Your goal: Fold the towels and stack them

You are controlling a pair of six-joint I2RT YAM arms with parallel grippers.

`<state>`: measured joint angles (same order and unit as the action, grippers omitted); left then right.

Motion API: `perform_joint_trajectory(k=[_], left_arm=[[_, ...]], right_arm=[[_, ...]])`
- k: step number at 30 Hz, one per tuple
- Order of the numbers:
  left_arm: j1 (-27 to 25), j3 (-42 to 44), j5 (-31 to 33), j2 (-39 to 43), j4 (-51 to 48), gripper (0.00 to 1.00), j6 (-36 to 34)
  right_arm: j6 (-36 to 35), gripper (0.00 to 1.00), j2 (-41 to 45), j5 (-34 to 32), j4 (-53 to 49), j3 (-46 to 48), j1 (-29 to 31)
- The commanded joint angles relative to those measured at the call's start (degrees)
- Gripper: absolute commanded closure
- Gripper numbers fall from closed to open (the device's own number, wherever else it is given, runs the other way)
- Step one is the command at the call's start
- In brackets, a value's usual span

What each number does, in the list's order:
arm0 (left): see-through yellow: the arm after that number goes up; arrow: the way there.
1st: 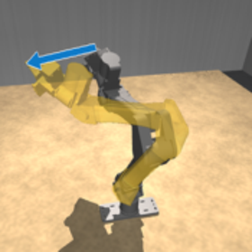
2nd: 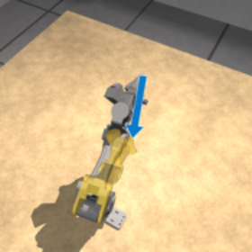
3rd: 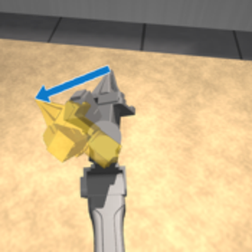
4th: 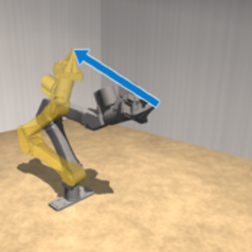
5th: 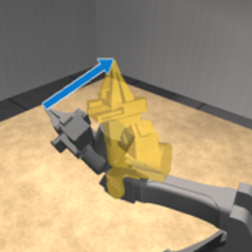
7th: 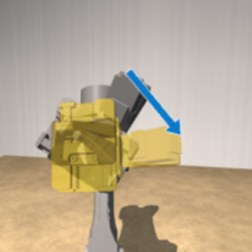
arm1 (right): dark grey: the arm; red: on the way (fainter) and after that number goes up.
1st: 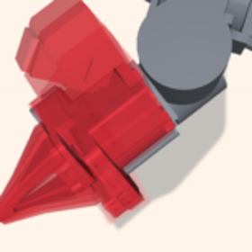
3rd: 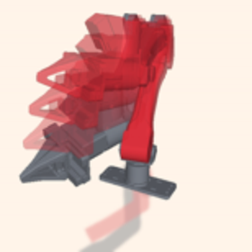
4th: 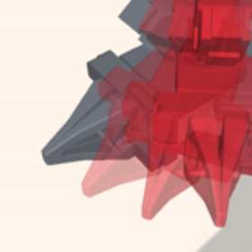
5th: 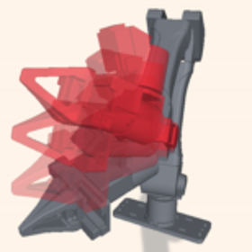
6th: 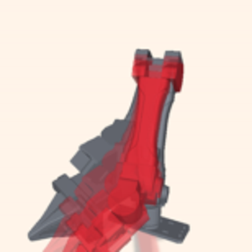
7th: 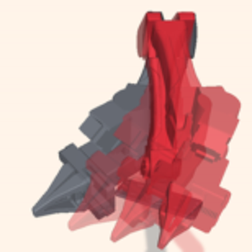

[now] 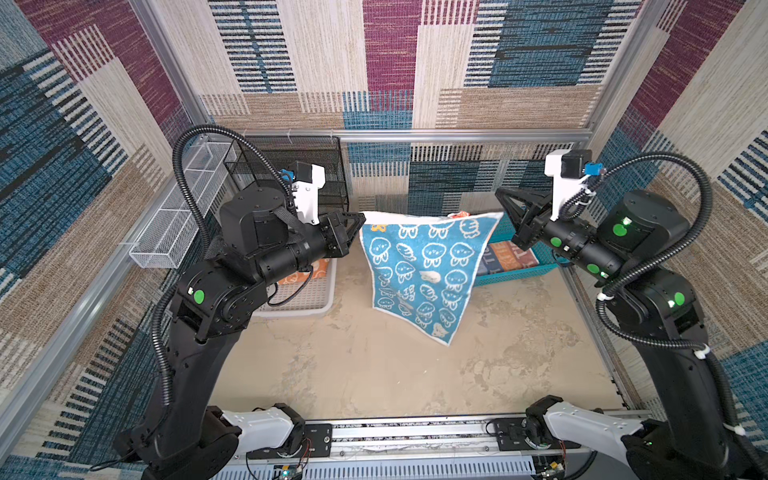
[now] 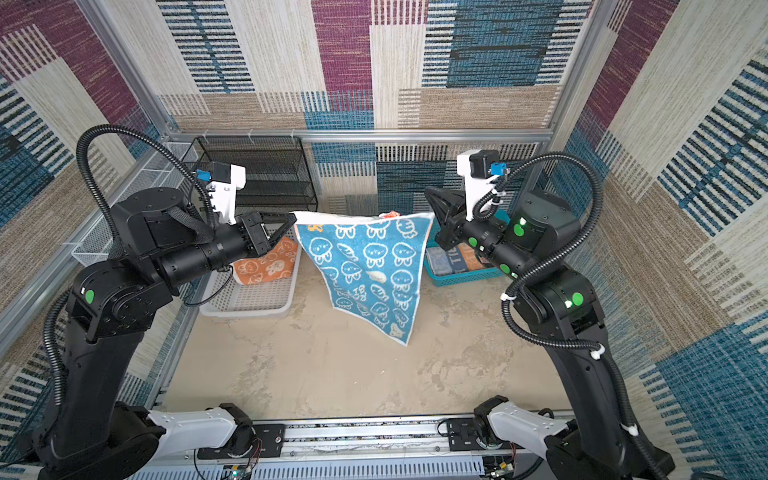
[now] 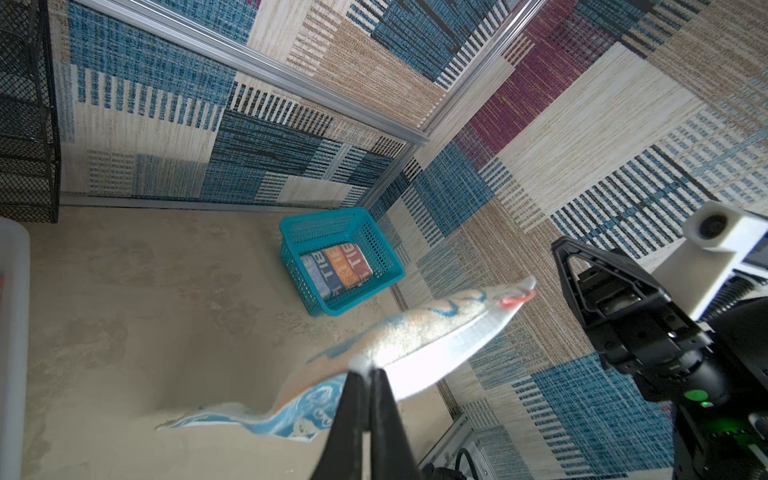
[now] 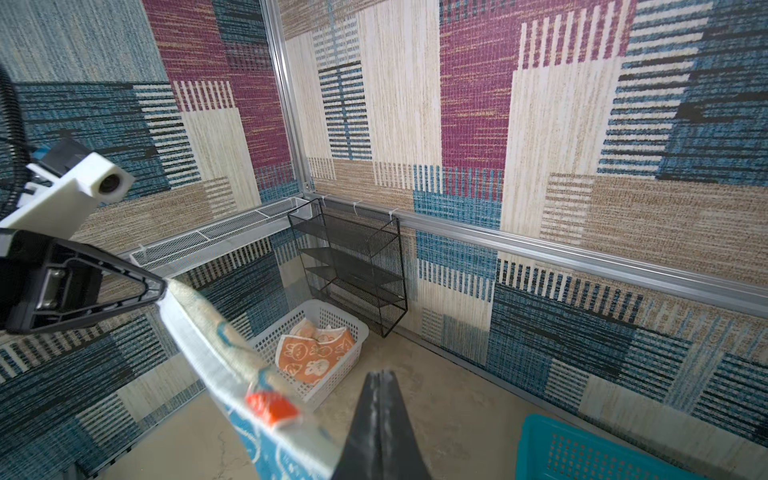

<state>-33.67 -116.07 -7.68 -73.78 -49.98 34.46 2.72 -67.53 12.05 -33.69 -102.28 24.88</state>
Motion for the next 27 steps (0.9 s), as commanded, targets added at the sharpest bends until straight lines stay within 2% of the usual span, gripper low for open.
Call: perform_joint_trajectory(k=[1, 4, 7, 9, 11, 16, 18, 21, 23, 25, 27], left_arm=[[4.46, -1.1, 1.02, -3.28, 2.44, 1.0, 0.22], [11.13, 1.71, -6.69, -7.9, 6.84, 1.0, 3.03], [13.05, 1.39, -10.01, -13.93, 7.02, 1.0, 2.41], [13.34, 1.46, -11.31, -16.43, 7.24, 1.0, 1.94], [13.46, 2.03, -11.66, -17.64, 7.84, 1.0, 1.51], [13.83, 6.93, -11.31, -17.83, 8.57, 1.0, -0.11], [14.39, 11.48, -11.33, -16.32, 9.05, 1.0, -0.54], [15.75, 21.78, -13.89, -12.31, 13.73, 1.0, -0.15], [16.58, 25.68, -14.32, -10.74, 13.99, 1.0, -0.48], [17.36, 28.51, -14.4, -9.5, 13.28, 1.0, -1.21], [18.06, 32.28, -14.29, -7.96, 13.57, 1.0, -1.17]], right_arm=[[-0.5, 1.0, -5.29, -4.7, -0.8, -1.7, -0.41], [0.04, 1.0, -11.17, -3.01, 0.33, -2.17, -3.09], [0.92, 1.0, -15.86, 0.94, 2.04, -0.92, -5.27], [0.88, 1.0, -16.92, 4.11, 5.31, 3.13, -5.32], [1.52, 0.84, -17.16, 8.34, 10.28, 8.79, -5.35], [5.23, 0.61, -21.51, 13.84, 18.22, 20.31, -5.35], [6.38, 0.45, -23.4, 15.86, 22.05, 24.72, -5.34], [6.34, 0.26, -25.79, 17.98, 26.63, 29.67, -5.23], [6.5, 0.15, -26.69, 19.92, 30.21, 32.27, -5.04], [6.4, 0.1, -28.26, 22.33, 32.87, 33.9, -4.53], [4.87, 0.07, -30.09, 21.58, 33.51, 34.7, -2.98]])
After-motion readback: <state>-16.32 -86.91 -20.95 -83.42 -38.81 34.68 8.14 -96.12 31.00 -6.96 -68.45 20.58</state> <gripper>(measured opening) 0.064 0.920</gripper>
